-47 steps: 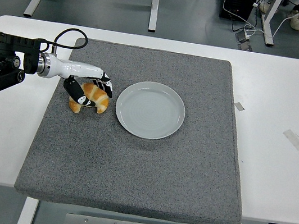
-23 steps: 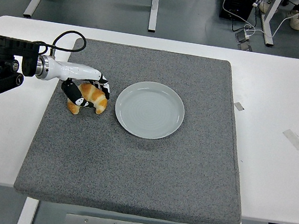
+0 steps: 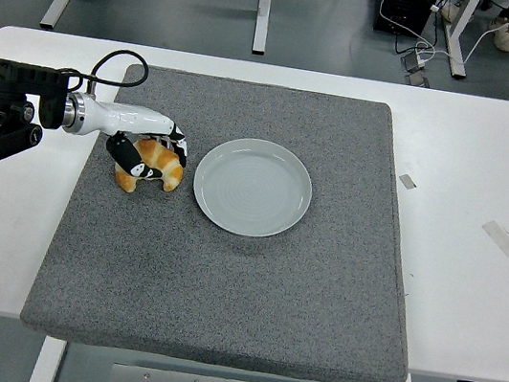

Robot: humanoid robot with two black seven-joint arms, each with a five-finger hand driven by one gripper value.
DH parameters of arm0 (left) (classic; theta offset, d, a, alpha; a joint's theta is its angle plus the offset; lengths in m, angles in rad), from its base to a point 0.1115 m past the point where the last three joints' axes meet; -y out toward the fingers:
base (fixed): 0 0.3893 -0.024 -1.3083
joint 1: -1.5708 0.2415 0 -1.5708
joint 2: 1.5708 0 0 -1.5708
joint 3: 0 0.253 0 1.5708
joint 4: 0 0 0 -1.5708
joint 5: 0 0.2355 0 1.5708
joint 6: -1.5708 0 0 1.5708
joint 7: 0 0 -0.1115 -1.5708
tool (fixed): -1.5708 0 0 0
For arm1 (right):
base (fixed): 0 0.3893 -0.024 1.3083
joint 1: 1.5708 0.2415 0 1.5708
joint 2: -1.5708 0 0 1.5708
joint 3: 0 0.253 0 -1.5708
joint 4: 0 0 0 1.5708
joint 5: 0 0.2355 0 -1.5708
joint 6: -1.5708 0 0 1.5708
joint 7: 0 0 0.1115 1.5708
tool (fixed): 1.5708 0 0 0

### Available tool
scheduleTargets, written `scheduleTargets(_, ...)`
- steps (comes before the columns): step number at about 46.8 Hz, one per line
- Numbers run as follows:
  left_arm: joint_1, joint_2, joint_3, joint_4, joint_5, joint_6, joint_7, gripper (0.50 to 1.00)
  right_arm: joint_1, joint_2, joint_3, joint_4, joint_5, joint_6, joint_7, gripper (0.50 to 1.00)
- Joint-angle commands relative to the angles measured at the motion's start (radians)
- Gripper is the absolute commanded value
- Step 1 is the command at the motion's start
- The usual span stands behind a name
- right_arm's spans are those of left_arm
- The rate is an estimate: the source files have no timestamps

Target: Place the bread on the plate

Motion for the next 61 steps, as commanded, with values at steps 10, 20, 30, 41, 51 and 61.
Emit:
scheduleTargets(10, -0.047, -0.013, -0.008, -0.005, -0.006, -0.006, -0.001, 0.500, 0.000, 0.000, 0.000, 0.001, 0.000, 0.000, 0.000, 1.000)
scheduleTargets(20, -0.136, -0.003, -0.006, -0.006, -0.050, -0.033, -0.001, 0.500, 0.000, 0.000, 0.000, 0.001, 0.000, 0.000, 0.000, 1.000)
scheduleTargets(30, -0.243, 0.003, -0.008, -0.006, -0.095, -0.102, -0.001, 0.500, 0.000, 0.000, 0.000, 0.001, 0.000, 0.000, 0.000, 1.000)
scheduleTargets(41, -0.354, 0.001, -0.008, -0.006, -0.122, -0.162, -0.001, 0.500, 0.000, 0.000, 0.000, 0.001, 0.000, 0.000, 0.000, 1.000)
scheduleTargets(51, -0.392, -0.040, -0.008, -0.006, -0.138, -0.176, -0.001, 0.500, 0.000, 0.000, 0.000, 0.001, 0.000, 0.000, 0.000, 1.000)
scheduleTargets(61, -0.400, -0.121, -0.008, -0.005, -0.156, -0.159, -0.001, 0.500, 0.000, 0.000, 0.000, 0.001, 0.000, 0.000, 0.000, 1.000)
